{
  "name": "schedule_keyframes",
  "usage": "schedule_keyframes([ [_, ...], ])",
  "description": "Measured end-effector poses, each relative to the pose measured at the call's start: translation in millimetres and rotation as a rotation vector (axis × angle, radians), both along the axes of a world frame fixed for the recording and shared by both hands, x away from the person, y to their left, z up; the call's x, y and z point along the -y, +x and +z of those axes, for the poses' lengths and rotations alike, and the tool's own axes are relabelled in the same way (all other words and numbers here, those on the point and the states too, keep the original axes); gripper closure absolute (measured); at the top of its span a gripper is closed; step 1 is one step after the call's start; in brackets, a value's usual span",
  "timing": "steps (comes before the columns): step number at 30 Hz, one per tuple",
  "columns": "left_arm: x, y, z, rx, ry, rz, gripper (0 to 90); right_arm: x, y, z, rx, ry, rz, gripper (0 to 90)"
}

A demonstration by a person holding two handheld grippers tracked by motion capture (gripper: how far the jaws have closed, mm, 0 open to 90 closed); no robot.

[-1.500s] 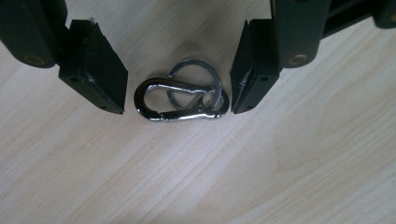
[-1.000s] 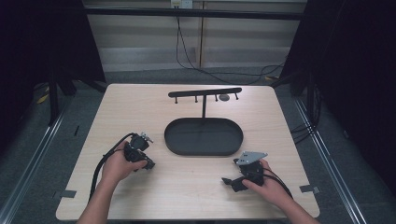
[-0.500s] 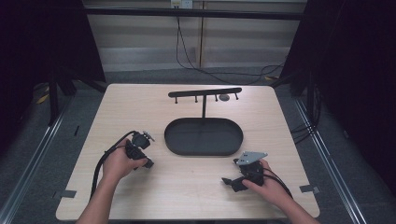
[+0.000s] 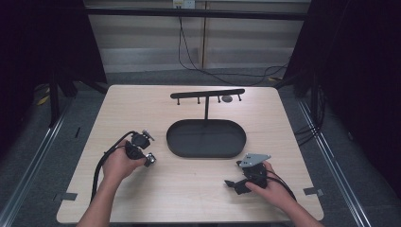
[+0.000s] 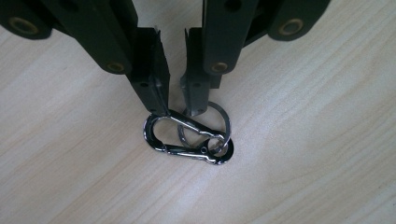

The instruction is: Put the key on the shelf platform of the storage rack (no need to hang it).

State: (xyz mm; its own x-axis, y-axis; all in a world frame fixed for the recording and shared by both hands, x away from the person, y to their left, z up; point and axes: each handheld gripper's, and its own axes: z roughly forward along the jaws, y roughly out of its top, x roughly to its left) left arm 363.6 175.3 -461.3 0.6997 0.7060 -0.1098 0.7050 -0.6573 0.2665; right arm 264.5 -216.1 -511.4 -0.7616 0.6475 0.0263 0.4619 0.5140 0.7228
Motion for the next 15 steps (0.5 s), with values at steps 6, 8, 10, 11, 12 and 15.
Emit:
schedule_keyframes([
  [6, 4.6, 2.2, 6.7, 0.011, -0.013, -0.006, 70.2, 0.0, 0.0, 0.0, 0.000, 0.000, 0.000, 11.6],
  [8, 7.2, 4.4, 6.3, 0.023, -0.015, 0.012, 65.2, 0.0, 0.0, 0.0, 0.000, 0.000, 0.000, 11.6],
  [10, 9.1, 8.0, 5.9, 0.017, -0.028, 0.033, 61.6, 0.0, 0.0, 0.0, 0.000, 0.000, 0.000, 11.6],
  [11, 10.5, 9.6, 5.9, 0.015, -0.039, 0.054, 58.6, 0.0, 0.1, 0.0, 0.001, 0.000, 0.001, 11.5],
  [12, 11.5, 11.4, 6.0, 0.012, -0.042, 0.060, 55.0, 0.0, 0.0, 0.0, 0.000, 0.000, 0.000, 11.5],
  [15, 16.8, 14.1, 4.2, 0.002, -0.024, 0.071, 52.2, 0.0, -0.1, 0.1, -0.002, 0.000, -0.001, 11.5],
])
